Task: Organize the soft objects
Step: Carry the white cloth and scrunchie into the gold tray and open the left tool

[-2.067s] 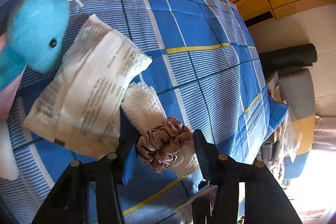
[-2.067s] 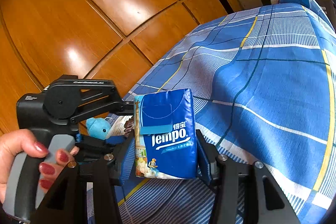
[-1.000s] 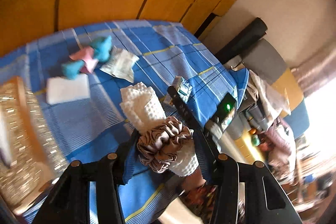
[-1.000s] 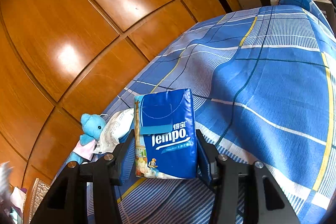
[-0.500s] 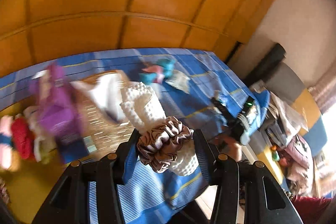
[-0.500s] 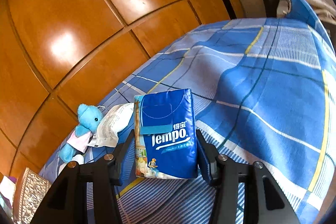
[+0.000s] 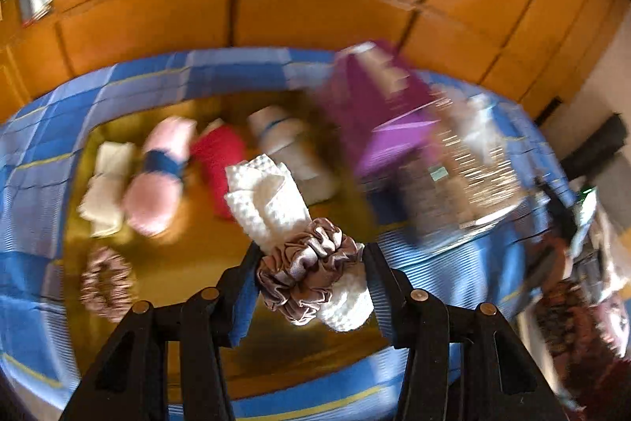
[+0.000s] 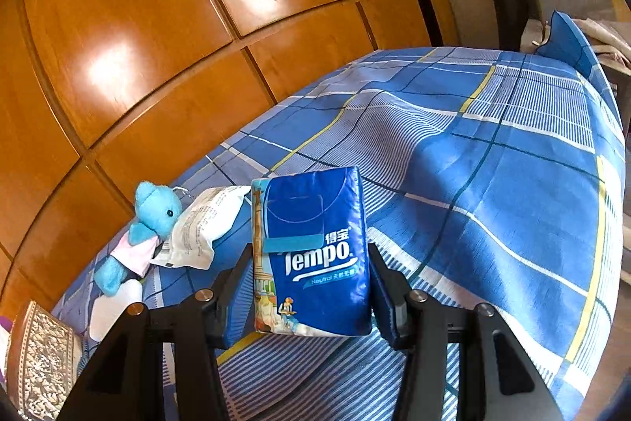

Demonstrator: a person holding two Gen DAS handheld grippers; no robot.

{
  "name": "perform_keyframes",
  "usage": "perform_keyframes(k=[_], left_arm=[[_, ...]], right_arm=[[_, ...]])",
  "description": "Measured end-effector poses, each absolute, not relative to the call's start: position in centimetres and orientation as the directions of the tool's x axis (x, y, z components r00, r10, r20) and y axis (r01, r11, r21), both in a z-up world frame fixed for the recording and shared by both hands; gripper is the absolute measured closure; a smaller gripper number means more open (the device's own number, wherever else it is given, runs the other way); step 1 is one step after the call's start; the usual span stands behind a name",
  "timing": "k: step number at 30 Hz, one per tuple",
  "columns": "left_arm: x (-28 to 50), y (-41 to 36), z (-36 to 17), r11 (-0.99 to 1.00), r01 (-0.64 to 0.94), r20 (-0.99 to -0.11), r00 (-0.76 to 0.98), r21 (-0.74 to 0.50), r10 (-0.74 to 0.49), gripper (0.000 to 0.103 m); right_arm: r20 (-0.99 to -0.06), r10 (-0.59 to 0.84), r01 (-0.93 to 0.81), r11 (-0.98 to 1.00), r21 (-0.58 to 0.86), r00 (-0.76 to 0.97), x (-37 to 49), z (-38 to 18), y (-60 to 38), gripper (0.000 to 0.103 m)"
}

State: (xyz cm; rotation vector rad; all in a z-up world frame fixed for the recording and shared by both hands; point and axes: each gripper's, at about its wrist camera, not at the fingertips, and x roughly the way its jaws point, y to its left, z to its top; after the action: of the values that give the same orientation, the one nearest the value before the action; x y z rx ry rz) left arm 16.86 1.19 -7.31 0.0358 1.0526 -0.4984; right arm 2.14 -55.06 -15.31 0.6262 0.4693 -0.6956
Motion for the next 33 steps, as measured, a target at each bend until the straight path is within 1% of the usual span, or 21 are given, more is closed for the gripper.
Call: perform_keyframes(k=[5, 9, 13, 16, 18, 20, 23, 26, 30, 33], left_arm=[[18.9, 4.8, -11.1, 0.919, 0.362, -0.894, 0.345, -0.155, -0.287, 0.052], [19.3, 5.9, -13.4, 0.921, 0.369, -0.921, 0.303, -0.122, -0.244, 0.052], [19.8, 7.0, -14.3, 0.923, 0.361, -0.926, 0.287, -0.133, -0.245, 0.05], [20.2, 8.2, -14.2, 0.935, 0.333, -0.92, 0.313, -0.125, -0.234, 0.042], [20.3, 9.1, -13.9, 0.95, 0.297, -0.912, 0.354, -0.101, -0.208, 0.027], [20.3, 10.2, -13.6, 0.957, 0.255, -0.897, 0.375, -0.142, -0.233, 0.019], [19.7, 12.2, -13.1, 0.957, 0.166, -0.863, 0.415, -0.239, -0.288, 0.017], [18.8, 13.4, -12.4, 0.951, 0.085, -0.834, 0.462, -0.296, -0.301, 0.016], [17.6, 14.4, -11.1, 0.938, 0.03, -0.785, 0.538, -0.346, -0.307, 0.01], [16.7, 15.0, -10.1, 0.925, 0.015, -0.754, 0.574, -0.38, -0.319, 0.01]], right_arm=[[-0.592, -0.46, 0.72, 0.609, 0.332, 0.662, 2.4, -14.6, -54.7, 0.051], [-0.581, -0.473, 0.712, 0.638, 0.292, 0.662, 2.6, -13.5, -54.1, 0.051], [-0.559, -0.46, 0.69, 0.653, 0.313, 0.689, 2.5, -11.3, -53.5, 0.051], [-0.526, -0.44, 0.656, 0.669, 0.349, 0.728, 2.4, -9.0, -52.6, 0.051], [-0.496, -0.418, 0.621, 0.692, 0.369, 0.761, 2.5, -7.2, -51.6, 0.051], [-0.456, -0.392, 0.574, 0.723, 0.386, 0.799, 2.5, -5.1, -50.1, 0.051], [-0.408, -0.351, 0.507, 0.772, 0.384, 0.843, 2.8, -2.5, -47.7, 0.051], [-0.363, -0.28, 0.416, 0.825, 0.382, 0.889, 3.4, 0.1, -44.7, 0.051], [-0.306, -0.154, 0.269, 0.885, 0.379, 0.94, 4.5, 3.1, -40.1, 0.051], [-0.272, -0.065, 0.165, 0.916, 0.365, 0.96, 5.5, 4.7, -36.5, 0.051]])
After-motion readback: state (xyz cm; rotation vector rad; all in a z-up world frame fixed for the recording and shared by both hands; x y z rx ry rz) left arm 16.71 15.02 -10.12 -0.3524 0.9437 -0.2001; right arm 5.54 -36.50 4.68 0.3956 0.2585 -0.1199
